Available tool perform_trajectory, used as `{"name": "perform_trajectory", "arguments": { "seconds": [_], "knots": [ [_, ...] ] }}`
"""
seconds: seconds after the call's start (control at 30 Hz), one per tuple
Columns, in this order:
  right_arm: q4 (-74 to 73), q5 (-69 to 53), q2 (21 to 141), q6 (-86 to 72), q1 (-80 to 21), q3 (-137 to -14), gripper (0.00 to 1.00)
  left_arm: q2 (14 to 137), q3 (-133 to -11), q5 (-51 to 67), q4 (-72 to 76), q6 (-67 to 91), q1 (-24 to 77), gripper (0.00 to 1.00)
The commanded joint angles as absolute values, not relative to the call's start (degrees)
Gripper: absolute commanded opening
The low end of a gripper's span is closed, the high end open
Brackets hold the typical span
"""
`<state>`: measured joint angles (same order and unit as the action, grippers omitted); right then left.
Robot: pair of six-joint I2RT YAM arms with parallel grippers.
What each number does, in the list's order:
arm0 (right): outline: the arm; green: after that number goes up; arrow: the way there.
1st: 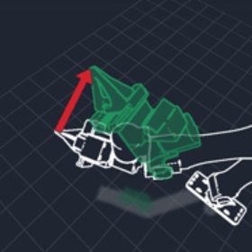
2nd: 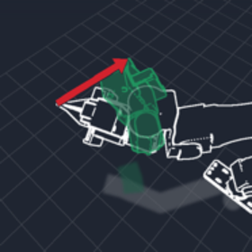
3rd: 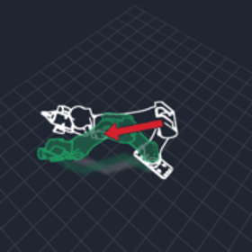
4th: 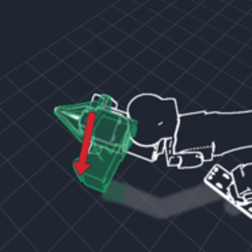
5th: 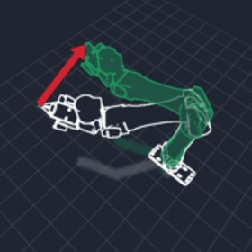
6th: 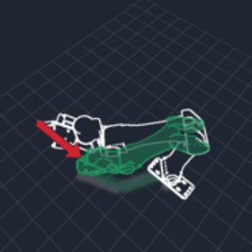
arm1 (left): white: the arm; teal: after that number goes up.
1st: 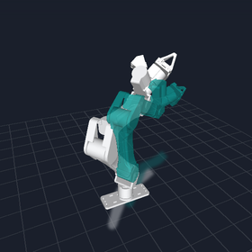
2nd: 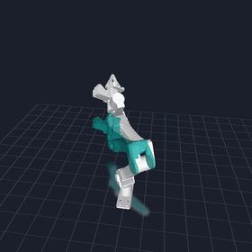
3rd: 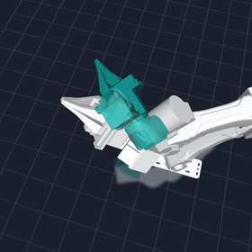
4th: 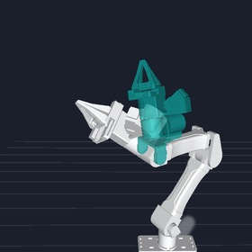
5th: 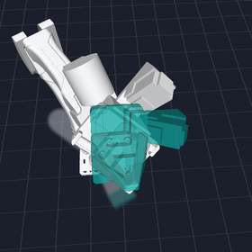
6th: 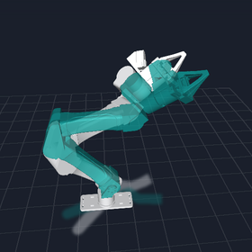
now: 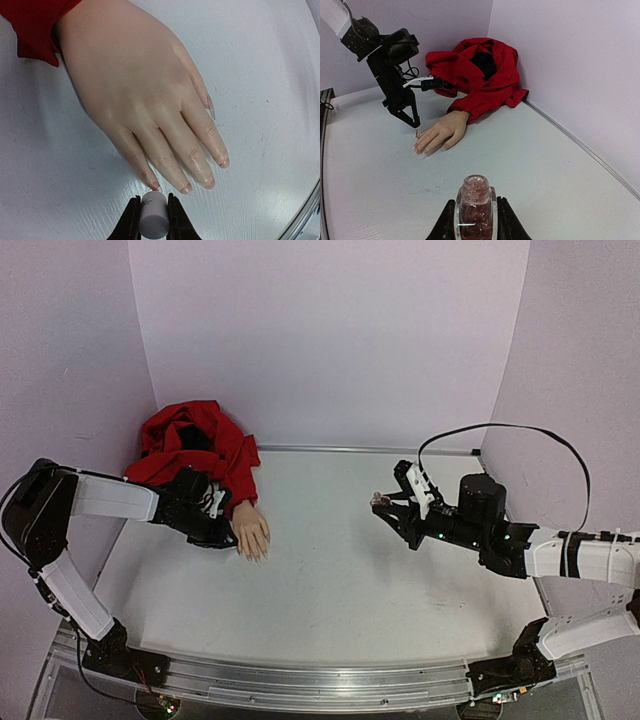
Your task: Paint the nails
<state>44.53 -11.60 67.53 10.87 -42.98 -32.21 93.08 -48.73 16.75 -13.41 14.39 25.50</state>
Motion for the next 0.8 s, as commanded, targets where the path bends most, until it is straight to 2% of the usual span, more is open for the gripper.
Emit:
{"name": "perform_trajectory", "arguments": {
  "seconds": [0.0,0.77],
  "knots": [
    [47.8,-12.4,67.2,10.9,-42.6,-33.0,0.00,93.7,-51.1,17.6,-11.1,13.4,25.7,0.00],
    [47.7,-12.4,67.3,10.8,-42.6,-32.9,0.00,92.7,-49.9,19.3,-10.1,14.0,25.8,0.00]
  ]
}}
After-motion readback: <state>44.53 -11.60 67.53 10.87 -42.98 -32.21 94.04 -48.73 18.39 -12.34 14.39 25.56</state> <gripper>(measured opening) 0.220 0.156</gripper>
